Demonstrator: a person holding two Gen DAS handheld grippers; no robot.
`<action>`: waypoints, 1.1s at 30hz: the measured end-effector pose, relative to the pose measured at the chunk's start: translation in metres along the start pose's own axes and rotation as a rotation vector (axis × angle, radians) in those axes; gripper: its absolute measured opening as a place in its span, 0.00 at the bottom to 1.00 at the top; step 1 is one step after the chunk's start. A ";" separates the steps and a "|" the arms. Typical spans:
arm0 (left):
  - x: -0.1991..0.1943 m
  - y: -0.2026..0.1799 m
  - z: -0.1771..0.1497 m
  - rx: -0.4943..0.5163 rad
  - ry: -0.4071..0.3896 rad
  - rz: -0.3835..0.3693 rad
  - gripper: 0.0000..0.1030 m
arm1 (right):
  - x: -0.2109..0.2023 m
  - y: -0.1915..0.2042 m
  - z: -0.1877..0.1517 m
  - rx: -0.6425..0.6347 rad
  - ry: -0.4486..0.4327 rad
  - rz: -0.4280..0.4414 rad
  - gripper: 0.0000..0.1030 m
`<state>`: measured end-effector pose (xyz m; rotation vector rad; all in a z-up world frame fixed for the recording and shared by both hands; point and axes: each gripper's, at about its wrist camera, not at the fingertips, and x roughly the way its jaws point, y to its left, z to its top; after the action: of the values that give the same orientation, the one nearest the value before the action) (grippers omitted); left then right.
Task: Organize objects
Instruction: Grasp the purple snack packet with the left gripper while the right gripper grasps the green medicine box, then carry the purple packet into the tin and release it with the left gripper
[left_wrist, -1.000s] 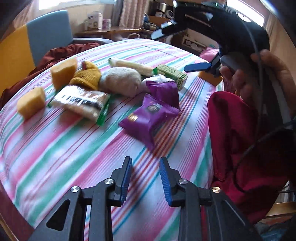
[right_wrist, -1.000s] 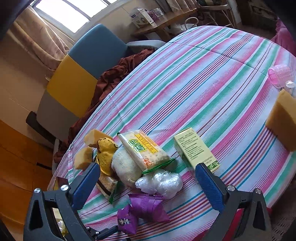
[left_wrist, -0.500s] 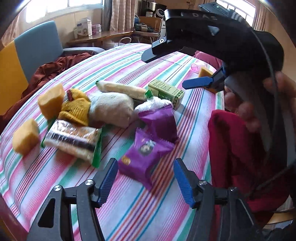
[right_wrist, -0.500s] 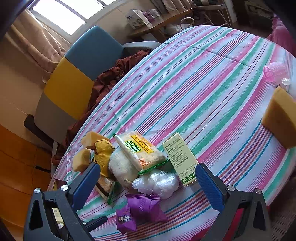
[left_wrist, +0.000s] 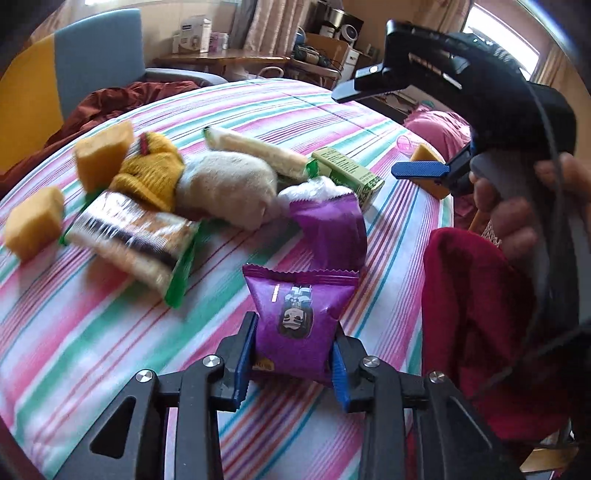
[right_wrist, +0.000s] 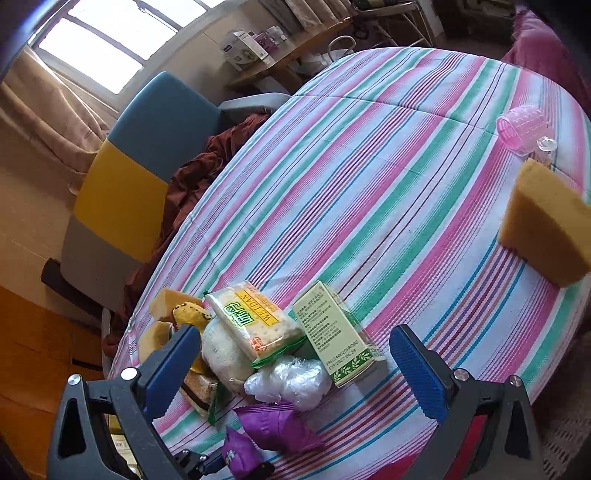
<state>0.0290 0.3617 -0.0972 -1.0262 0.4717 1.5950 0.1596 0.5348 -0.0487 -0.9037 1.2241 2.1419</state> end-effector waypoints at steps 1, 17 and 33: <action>-0.007 0.002 -0.008 -0.016 -0.007 0.007 0.34 | 0.001 0.001 0.000 -0.008 0.002 -0.013 1.00; -0.048 0.020 -0.061 -0.149 -0.101 0.046 0.34 | 0.037 0.016 -0.005 -0.187 0.100 -0.273 0.64; -0.070 0.020 -0.072 -0.184 -0.140 0.067 0.33 | 0.046 0.008 0.002 -0.231 0.132 -0.330 0.29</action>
<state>0.0361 0.2600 -0.0836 -1.0357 0.2704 1.7823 0.1237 0.5374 -0.0787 -1.2670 0.8246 2.0045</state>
